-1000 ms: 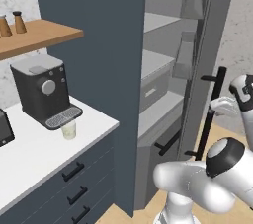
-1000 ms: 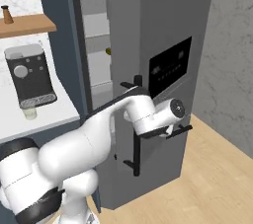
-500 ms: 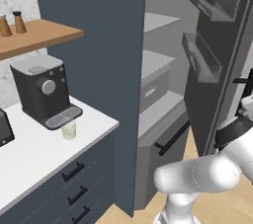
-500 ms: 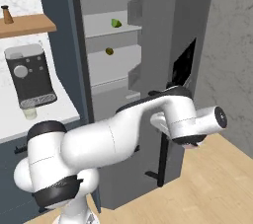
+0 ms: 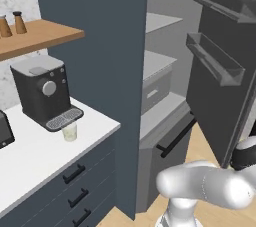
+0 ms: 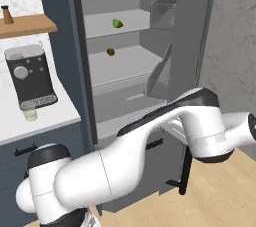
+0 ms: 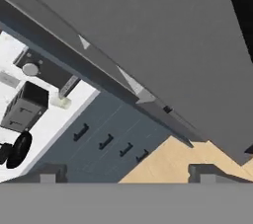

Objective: Grab a lemon wedge from the fridge and one ice cube from the ice bowl, and put them in the glass of lemonade.

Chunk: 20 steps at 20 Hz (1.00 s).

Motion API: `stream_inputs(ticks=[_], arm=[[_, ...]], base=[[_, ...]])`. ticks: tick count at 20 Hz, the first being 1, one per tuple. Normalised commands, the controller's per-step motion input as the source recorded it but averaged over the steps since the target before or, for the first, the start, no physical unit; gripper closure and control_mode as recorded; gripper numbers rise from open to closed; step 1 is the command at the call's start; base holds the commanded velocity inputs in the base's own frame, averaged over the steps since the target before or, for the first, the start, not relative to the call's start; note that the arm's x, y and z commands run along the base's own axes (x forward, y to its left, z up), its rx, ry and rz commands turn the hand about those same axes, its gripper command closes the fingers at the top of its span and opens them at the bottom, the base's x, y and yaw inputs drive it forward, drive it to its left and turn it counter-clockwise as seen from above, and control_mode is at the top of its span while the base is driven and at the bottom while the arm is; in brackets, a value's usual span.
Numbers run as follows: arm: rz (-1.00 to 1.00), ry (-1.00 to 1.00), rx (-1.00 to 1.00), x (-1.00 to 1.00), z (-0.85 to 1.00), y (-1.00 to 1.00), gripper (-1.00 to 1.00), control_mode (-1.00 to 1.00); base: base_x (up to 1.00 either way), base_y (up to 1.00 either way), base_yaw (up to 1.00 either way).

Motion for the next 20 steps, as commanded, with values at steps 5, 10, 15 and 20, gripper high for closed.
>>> stream_inputs(ticks=[5, 10, 15, 20], arm=[[-0.06, -0.18, -0.13, -0.39, 0.69, 0.67, -1.0, -1.0], [-0.16, -0.09, -0.35, 0.09, 0.69, 1.0, -1.0, -1.0], [-0.25, 0.0, -0.51, 0.5, 0.09, 0.96, -1.0, -1.0], [-0.03, 0.19, -0.57, 1.0, 0.0, 0.28, -1.0, -1.0]], base=[[0.0, 0.0, 0.0], [0.0, 0.0, 0.0], [0.0, 0.0, 0.0], [0.0, 0.0, 0.0]])
